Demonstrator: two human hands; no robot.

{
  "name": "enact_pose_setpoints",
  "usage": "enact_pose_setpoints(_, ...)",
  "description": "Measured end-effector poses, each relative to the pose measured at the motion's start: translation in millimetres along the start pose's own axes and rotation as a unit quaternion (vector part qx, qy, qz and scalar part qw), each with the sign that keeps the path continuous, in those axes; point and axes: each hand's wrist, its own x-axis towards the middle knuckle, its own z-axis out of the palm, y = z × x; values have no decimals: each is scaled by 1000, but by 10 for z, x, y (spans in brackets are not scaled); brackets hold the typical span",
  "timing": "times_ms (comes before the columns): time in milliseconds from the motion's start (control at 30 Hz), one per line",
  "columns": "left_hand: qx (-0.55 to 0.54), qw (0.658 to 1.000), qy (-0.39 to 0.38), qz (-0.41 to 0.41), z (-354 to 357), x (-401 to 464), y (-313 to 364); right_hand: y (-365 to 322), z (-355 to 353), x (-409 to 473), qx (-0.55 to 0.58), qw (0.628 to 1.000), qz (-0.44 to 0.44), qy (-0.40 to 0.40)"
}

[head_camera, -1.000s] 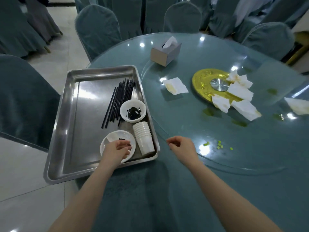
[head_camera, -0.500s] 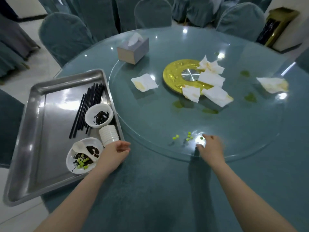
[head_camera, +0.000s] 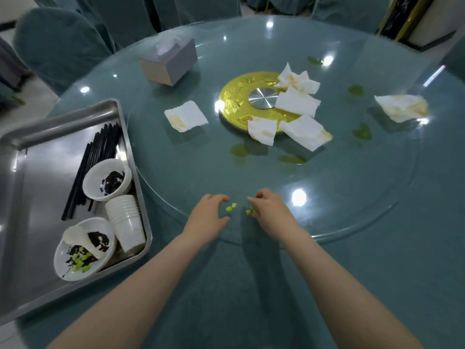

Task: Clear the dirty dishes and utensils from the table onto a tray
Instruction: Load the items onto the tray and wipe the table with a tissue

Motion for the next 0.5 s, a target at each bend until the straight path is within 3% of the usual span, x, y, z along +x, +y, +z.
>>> enact_pose_setpoints(200,135,990,5,38,246,179,108,45,-24,-38,18,999,-36,28)
enact_pose_setpoints(333,136,988,33,67,274,151,129,61,-46,-63,43,998,6,48)
enact_pose_setpoints(500,115,991,48,44,275,200,182,54,-79,-68,49,995,69,50)
